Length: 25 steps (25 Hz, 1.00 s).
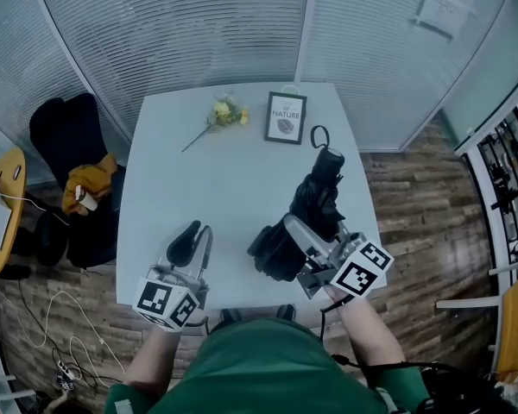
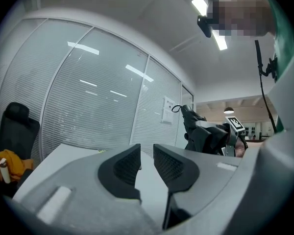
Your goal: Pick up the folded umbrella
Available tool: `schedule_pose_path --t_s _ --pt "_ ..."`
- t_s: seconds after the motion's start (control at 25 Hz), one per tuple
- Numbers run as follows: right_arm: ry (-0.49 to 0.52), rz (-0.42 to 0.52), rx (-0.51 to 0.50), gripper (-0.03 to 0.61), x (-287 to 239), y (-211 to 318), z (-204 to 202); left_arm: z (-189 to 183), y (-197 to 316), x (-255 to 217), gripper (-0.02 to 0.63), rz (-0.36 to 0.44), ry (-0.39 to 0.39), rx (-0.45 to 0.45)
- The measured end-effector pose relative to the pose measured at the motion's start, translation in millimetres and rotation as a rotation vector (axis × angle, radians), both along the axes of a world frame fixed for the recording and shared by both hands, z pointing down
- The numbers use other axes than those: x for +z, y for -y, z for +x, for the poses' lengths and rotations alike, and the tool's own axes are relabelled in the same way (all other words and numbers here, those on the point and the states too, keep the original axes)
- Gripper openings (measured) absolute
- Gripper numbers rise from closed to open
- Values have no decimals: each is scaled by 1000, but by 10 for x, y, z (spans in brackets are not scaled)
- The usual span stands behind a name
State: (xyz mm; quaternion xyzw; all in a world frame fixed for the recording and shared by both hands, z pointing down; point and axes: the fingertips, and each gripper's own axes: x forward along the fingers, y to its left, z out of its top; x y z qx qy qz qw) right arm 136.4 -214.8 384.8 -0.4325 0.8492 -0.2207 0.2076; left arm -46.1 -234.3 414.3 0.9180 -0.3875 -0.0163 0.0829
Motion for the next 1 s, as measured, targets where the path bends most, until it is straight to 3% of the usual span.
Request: schedule_pose_path --t_s 0.4,1.0 --pt "131 -26 -58 284 60 -56 33 -93 -44 162 89 -45 15 -31" --pt "170 -22 -20 284 76 -163 107 -130 -174 275 89 -66 25 -50"
